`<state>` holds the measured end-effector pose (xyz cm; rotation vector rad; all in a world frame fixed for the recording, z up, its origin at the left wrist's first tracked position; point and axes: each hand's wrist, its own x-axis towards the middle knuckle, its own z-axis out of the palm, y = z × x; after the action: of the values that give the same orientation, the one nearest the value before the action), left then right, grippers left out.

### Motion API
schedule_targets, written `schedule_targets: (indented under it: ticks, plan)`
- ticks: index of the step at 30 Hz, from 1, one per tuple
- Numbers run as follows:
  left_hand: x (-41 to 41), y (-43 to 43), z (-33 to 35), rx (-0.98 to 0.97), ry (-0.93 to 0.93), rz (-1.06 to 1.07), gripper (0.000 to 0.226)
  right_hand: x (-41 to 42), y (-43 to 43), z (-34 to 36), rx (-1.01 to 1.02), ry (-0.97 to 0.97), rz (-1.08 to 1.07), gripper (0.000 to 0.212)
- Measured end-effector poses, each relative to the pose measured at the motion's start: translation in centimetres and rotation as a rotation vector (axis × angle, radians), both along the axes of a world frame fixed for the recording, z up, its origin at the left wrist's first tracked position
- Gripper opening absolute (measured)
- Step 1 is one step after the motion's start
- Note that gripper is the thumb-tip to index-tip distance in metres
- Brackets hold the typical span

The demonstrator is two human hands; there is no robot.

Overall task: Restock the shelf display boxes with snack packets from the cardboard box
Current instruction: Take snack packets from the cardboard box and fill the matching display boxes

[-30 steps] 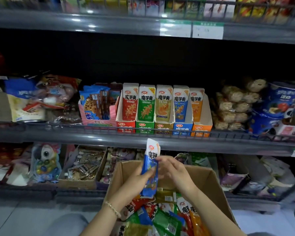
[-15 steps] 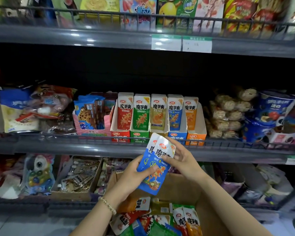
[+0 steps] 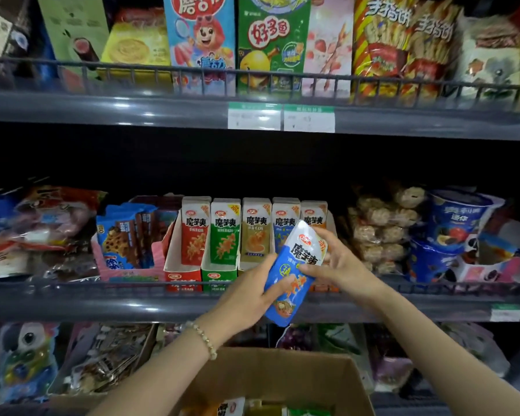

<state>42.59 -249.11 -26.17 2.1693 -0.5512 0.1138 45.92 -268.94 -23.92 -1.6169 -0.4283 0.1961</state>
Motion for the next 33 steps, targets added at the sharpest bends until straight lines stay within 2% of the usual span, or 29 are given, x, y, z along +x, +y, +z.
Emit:
schedule_targets:
  ticks: [5, 8, 12, 14, 19, 24, 27, 30, 33]
  plan:
    - [3.3, 0.1, 1.6, 0.218, -0.124, 0.076, 0.041, 3.1, -3.5, 1.9, -0.034, -0.115, -0.217, 0.062]
    - [5.8, 0.9, 1.9, 0.319, -0.131, 0.111, 0.039, 5.1, -4.4, 3.6, 0.006, -0.202, -0.349, 0.061]
    - [8.3, 0.7, 0.8, 0.522, -0.111, 0.067, 0.042, 8.8, -3.3, 4.5, 0.070, -0.270, -0.409, 0.060]
    - [9.1, 0.6, -0.1, 0.570, -0.070, 0.018, 0.037, 10.7, -2.2, 4.1, 0.057, -0.297, -0.423, 0.059]
    - [9.9, 0.6, -2.4, 0.393, -0.029, 0.003, 0.025, 13.8, 0.4, 2.4, -0.326, -0.336, -0.365, 0.062]
    - [10.9, 0.9, -2.3, 0.366, 0.028, -0.060, 0.016, 15.3, 1.3, -0.2, -0.785, -0.435, -0.276, 0.067]
    - [11.1, 1.0, -2.3, 0.363, 0.026, -0.076, 0.015, 16.0, 1.7, -1.0, -0.935, -0.524, -0.256, 0.066]
    - [11.1, 1.0, -2.3, 0.357, 0.040, -0.080, 0.020, 16.4, 2.1, -1.0, -0.991, -0.687, -0.325, 0.063]
    - [11.1, 0.8, -2.0, 0.359, 0.042, -0.090, 0.019, 16.5, 2.1, -0.7, -1.046, -0.741, -0.383, 0.064]
